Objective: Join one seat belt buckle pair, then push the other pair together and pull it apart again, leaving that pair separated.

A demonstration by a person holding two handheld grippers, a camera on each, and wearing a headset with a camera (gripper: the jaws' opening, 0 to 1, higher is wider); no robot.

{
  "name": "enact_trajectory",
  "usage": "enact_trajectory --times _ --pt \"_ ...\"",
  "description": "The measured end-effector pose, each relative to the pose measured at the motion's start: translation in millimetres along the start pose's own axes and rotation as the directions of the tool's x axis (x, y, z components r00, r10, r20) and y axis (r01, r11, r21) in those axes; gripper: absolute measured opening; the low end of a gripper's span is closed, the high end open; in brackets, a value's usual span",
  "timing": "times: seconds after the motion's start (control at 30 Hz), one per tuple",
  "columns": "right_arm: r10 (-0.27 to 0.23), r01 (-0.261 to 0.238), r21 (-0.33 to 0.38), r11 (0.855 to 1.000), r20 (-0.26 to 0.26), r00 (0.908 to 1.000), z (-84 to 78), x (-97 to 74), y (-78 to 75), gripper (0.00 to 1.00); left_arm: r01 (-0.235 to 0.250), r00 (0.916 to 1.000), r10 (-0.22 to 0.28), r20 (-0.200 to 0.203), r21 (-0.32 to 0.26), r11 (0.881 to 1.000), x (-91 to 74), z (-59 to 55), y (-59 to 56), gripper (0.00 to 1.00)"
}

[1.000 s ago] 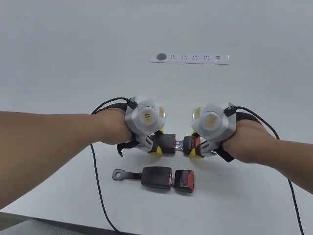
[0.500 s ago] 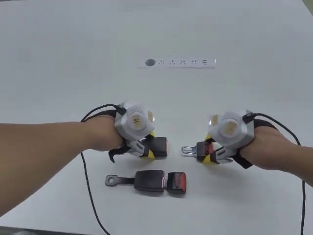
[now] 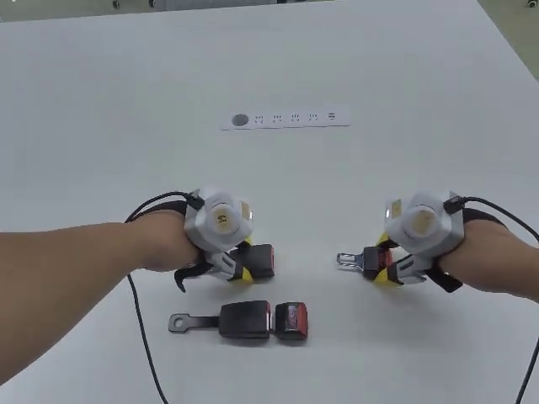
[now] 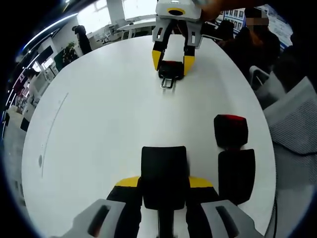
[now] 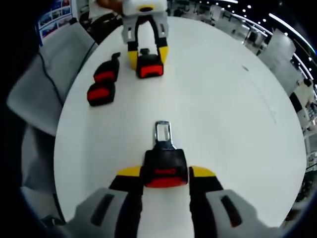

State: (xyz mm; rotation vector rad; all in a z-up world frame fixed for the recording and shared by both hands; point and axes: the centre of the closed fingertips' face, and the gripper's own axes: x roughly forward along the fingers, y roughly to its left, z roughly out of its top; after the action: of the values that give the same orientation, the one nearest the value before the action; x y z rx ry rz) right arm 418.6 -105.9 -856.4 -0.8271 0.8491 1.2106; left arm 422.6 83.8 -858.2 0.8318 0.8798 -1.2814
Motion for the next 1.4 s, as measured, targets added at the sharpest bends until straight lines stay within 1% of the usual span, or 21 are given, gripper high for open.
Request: enact_trajectory --times 0.13,0.2,0.27,0.3,0.33,0.43,0.53,0.6,0.63,0.67,0.73,0.77,0.87,1.0,1.1,1.13,1.2,1.23,1.27,1.3,1.4 --pt "-0.056 0.057 -0.01 0.998 0.019 0.9982 1.8 -1.6 -7.5 0.52 -0.014 0.9998 0.014 0.011 0.021 1.0 -1.9 1.5 -1.5 0.34" --pt "-0.092 0.091 0.021 0.996 0.016 0.9957 0.0 -3.6 -11.9 0.57 -0.03 0.9995 0.029 0.01 0.041 0.999 -3.1 1.7 -0.9 0.36" --pt "-0.106 0.104 0.044 0.994 0.038 0.9937 1.1 -7.7 -12.3 0.58 -0.033 0.9995 0.033 0.002 0.019 0.999 -3.6 0.3 -1.4 0.39" --pt "-0.111 0.109 0.053 0.993 0.036 0.9932 0.2 -9.3 -11.8 0.58 -0.039 0.9992 0.039 0.008 0.016 0.999 -5.0 1.7 -1.9 0.41" --pt "-0.129 0.125 0.078 0.989 0.045 0.9907 0.9 -12.2 -12.2 0.59 -0.065 0.9976 0.064 0.026 0.022 0.998 -8.6 5.3 0.7 0.43" --pt "-0.14 0.124 0.146 0.982 0.105 0.9846 8.8 -21.1 -4.4 0.6 -0.095 0.9944 0.096 0.044 -0.028 0.995 -20.4 6.1 3.5 0.47" --pt "-0.155 0.125 0.191 0.974 0.148 0.9768 15.8 -33.3 9.7 0.61 -0.113 0.9907 0.117 0.07 -0.063 0.992 -34.5 4.8 -2.9 0.5" --pt "-0.165 0.125 0.223 0.967 0.172 0.9712 19.9 -39.7 18.0 0.63 -0.145 0.9851 0.153 0.079 -0.095 0.985 -43.7 0.3 -7.5 0.57" --pt "-0.173 0.123 0.252 0.96 0.19 0.9664 23.0 -44.5 24.2 0.64 -0.167 0.9826 0.173 0.069 -0.075 0.983 -49.9 -2.1 -14.0 0.63" --pt "-0.179 0.124 0.258 0.958 0.202 0.9629 25.1 -47.5 27.5 0.66 -0.17 0.982 0.174 0.072 -0.069 0.983 -54.3 -2.5 -20.2 0.66" --pt "-0.203 0.137 0.285 0.949 0.219 0.9542 27.6 -56.1 35.3 0.7 -0.183 0.9778 0.19 0.088 -0.078 0.98 -66.8 -3.5 -34.7 0.65" --pt "-0.206 0.139 0.288 0.948 0.221 0.9532 27.3 -58.7 38.7 0.72 -0.191 0.9751 0.199 0.098 -0.087 0.978 -71.0 -4.3 -39.0 0.66" --pt "-0.224 0.142 0.31 0.94 0.245 0.9434 29.6 -70.6 53.6 0.75 -0.222 0.961 0.243 0.132 -0.156 0.962 -87.3 -11.5 -55.7 0.68" --pt "-0.257 0.162 0.337 0.927 0.26 0.9308 29.5 -82.1 64.4 0.79 -0.247 0.9498 0.281 0.138 -0.219 0.944 -102.3 -29.9 -72.0 0.74" --pt "-0.275 0.173 0.349 0.921 0.267 0.9236 29.5 -89.4 72.4 0.84 -0.276 0.9335 0.328 0.145 -0.293 0.916 -116.9 -43.6 -79.9 0.79" --pt "-0.279 0.171 0.361 0.917 0.275 0.9199 30.5 -92.8 75.6 0.85 -0.288 0.9256 0.349 0.146 -0.329 0.899 -123.9 -49.7 -82.2 0.82" --pt "-0.29 0.17 0.381 0.909 0.282 0.9146 30.9 -97.1 79.0 0.86 -0.288 0.9173 0.367 0.155 -0.378 0.88 -131.3 -55.7 -85.4 0.87" --pt "-0.294 0.172 0.383 0.907 0.286 0.9119 31.2 -98.6 80.3 0.87 -0.291 0.9113 0.379 0.16 -0.401 0.868 -136.6 -59.9 -87.5 0.91" --pt "-0.296 0.175 0.381 0.908 0.286 0.9114 31.5 -99.7 83.1 0.89 -0.297 0.9074 0.389 0.16 -0.411 0.862 -139.7 -63.2 -88.5 0.93" --pt "-0.301 0.18 0.381 0.907 0.286 0.9098 31.6 -100.6 84.1 0.91 -0.309 0.9002 0.409 0.15 -0.442 0.842 -143.6 -69.3 -88.6 0.96" --pt "-0.306 0.19 0.371 0.909 0.286 0.908 32.2 -101.5 87.9 1.0 -0.309 0.8976 0.414 0.152 -0.452 0.837 -148.3 -77.7 -92.3 1.0"
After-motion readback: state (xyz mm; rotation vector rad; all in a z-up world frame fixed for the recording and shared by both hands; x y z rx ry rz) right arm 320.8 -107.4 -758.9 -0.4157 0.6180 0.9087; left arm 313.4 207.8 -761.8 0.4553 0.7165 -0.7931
